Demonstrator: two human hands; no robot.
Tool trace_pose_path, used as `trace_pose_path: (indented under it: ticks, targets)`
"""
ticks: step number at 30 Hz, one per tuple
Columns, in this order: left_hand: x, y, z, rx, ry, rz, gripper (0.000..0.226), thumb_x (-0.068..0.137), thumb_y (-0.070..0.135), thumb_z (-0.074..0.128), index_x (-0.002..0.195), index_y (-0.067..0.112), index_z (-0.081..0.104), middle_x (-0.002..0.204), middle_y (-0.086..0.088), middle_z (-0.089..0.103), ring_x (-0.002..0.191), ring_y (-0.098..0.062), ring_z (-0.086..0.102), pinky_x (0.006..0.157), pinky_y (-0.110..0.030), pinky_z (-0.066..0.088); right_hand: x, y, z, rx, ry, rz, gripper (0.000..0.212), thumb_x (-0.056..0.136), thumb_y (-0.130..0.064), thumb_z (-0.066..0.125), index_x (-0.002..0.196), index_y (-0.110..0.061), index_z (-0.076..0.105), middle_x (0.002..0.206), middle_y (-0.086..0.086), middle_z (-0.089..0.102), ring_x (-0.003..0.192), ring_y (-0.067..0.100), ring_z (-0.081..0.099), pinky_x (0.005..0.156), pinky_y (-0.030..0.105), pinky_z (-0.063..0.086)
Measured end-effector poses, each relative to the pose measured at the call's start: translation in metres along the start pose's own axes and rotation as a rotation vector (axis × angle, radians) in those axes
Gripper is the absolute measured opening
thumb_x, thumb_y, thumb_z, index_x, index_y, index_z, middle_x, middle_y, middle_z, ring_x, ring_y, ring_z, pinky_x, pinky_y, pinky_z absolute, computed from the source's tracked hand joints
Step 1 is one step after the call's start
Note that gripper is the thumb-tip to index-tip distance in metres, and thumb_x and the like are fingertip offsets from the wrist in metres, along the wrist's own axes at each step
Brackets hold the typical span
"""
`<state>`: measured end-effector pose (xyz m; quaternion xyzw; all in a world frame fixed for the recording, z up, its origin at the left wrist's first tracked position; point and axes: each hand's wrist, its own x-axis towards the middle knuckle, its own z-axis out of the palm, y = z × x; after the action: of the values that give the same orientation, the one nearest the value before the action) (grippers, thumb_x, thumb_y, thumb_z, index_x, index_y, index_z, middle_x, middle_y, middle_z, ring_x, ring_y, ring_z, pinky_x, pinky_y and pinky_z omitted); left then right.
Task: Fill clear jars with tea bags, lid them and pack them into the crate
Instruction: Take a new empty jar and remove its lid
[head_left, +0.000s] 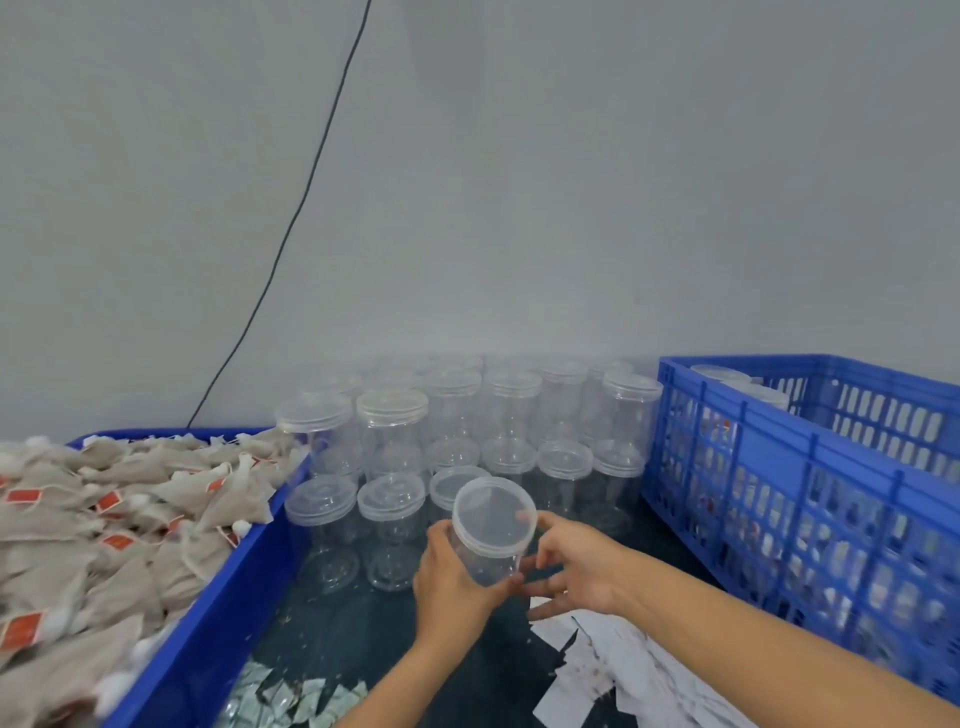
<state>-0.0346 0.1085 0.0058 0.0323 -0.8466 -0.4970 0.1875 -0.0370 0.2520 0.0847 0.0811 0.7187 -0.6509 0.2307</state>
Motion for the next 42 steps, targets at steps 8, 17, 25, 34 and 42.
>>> trace_pose_path:
  ticks: [8,17,25,34,42]
  targets:
    - [-0.016,-0.035,-0.037,0.254,-0.079,0.102,0.098,0.056,0.060,0.079,0.137,0.043,0.026,0.117,0.007,0.036,0.112,-0.015,0.045,0.101,-0.032,0.040,0.005,0.005,0.039,-0.310,0.085,-0.173,0.063,0.092,-0.066,0.032,0.140,-0.025,0.034,0.142,0.007,0.040,0.118,0.032,0.051,0.079,0.047,0.057]
    - [-0.017,-0.042,-0.053,0.316,-0.245,0.260,0.084,0.048,0.064,0.075,0.119,0.045,0.033,0.111,0.028,0.054,0.101,0.002,0.057,0.086,-0.021,0.049,0.026,0.040,0.053,-0.859,0.267,-0.428,0.064,0.090,-0.068,0.025,0.135,-0.025,0.041,0.130,0.010,0.051,0.117,0.028,0.051,0.097,0.039,0.041]
    - [-0.003,-0.053,-0.068,-0.019,-0.509,0.043,0.087,0.049,0.045,0.093,0.122,0.037,0.044,0.122,0.010,0.061,0.114,-0.008,0.059,0.101,-0.036,0.048,0.031,0.035,0.030,-1.003,-0.139,-0.773,0.050,0.093,-0.056,0.035,0.140,-0.044,0.022,0.136,-0.007,0.033,0.128,0.012,0.033,0.109,0.036,0.032]
    - [-0.004,-0.046,-0.059,0.113,-0.451,0.093,0.089,0.051,0.057,0.083,0.123,0.040,0.033,0.115,0.019,0.056,0.104,0.000,0.056,0.090,-0.023,0.049,0.030,0.005,0.034,-0.924,-0.130,-0.363,0.062,0.092,-0.062,0.040,0.143,-0.030,0.028,0.148,0.007,0.033,0.123,0.027,0.048,0.100,0.042,0.047]
    - [-0.003,-0.046,-0.061,0.173,-0.490,0.153,0.089,0.055,0.056,0.083,0.126,0.039,0.031,0.121,0.019,0.051,0.112,-0.004,0.053,0.098,-0.026,0.046,0.022,-0.003,0.014,-0.819,-0.214,-0.204,0.077,0.086,-0.068,0.042,0.147,-0.035,0.008,0.156,0.005,0.018,0.133,0.033,0.039,0.093,0.045,0.052]
